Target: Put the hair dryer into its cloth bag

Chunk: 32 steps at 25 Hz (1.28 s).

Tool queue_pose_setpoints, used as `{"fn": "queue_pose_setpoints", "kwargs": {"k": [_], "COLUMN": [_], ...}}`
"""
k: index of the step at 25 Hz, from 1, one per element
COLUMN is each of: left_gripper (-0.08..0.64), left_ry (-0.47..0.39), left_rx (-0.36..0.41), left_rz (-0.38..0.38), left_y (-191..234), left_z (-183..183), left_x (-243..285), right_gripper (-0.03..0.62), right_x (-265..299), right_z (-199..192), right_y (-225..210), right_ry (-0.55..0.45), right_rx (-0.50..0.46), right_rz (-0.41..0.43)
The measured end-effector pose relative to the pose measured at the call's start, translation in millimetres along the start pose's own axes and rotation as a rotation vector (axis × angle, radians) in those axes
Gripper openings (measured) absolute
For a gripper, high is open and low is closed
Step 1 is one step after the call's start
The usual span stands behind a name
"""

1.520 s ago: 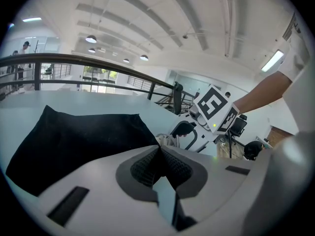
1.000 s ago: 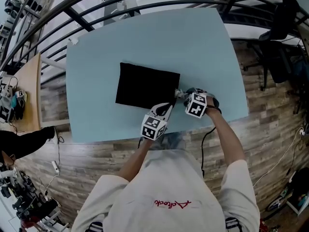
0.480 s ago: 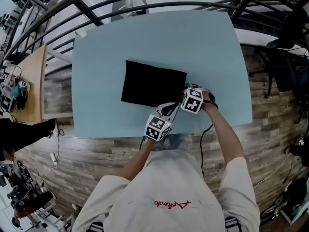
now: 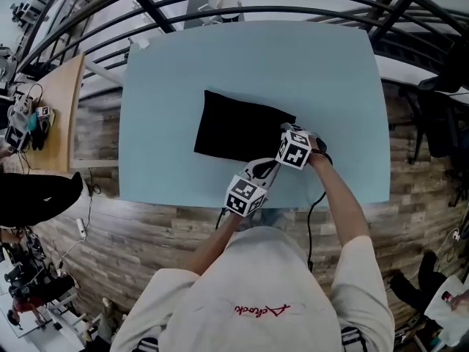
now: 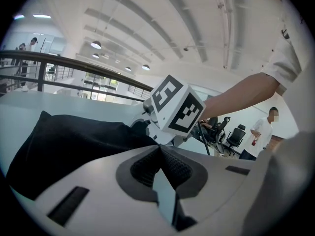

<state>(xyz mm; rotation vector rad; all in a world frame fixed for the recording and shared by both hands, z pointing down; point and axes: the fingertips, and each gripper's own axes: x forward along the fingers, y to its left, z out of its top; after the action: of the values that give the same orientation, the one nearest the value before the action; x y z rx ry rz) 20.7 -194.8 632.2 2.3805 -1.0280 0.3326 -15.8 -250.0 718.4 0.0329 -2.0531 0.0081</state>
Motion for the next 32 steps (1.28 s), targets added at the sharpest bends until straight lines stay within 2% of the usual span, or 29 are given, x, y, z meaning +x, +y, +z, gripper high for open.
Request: {"fn": "queue_pose_setpoints", "kwargs": {"k": [6, 12, 15, 20, 26, 28, 29, 32], "left_gripper": [0.014, 0.014, 0.014, 0.014, 0.026, 0.163, 0.198, 0.213], "left_ry": [0.039, 0.060, 0.064, 0.054, 0.088, 0.109, 0.110, 0.060], "left_rx": [-0.024, -0.033, -0.022, -0.001, 0.028, 0.047, 0.057, 0.071], "left_rz": [0.022, 0.037, 0.028, 0.011, -0.037, -0.050, -0.044, 0.011], "left_y": [11.1, 15.2, 12.7, 5.2, -8.6, -13.6, -14.5, -8.2], "left_z": [-14.5, -27.3, -27.4, -22.6, -27.5, -31.4, -31.7, -22.4], "left_x": [-3.8, -5.6, -5.5, 1.2, 18.1, 22.0, 22.4, 13.9], "right_gripper": [0.250, 0.250, 0.255, 0.298, 0.302, 0.302, 0.302, 0.302], "right_x": [25.3, 37.5, 33.0, 7.2, -30.3, -40.6, -46.7, -69.1], "right_z": [2.8, 2.6, 0.5, -14.6, -53.9, -73.5, -81.2, -88.6], "right_y": [5.4, 8.6, 9.5, 7.2, -1.6, -1.4, -1.9, -6.7], "right_ry": [-0.003, -0.014, -0.033, -0.070, -0.085, -0.079, -0.089, -0.203], "right_rx": [0.009, 0.004, 0.006, -0.013, 0.119, 0.171, 0.206, 0.356], "right_rz": [0.016, -0.010, -0.028, -0.077, -0.175, -0.208, -0.228, -0.297]}}
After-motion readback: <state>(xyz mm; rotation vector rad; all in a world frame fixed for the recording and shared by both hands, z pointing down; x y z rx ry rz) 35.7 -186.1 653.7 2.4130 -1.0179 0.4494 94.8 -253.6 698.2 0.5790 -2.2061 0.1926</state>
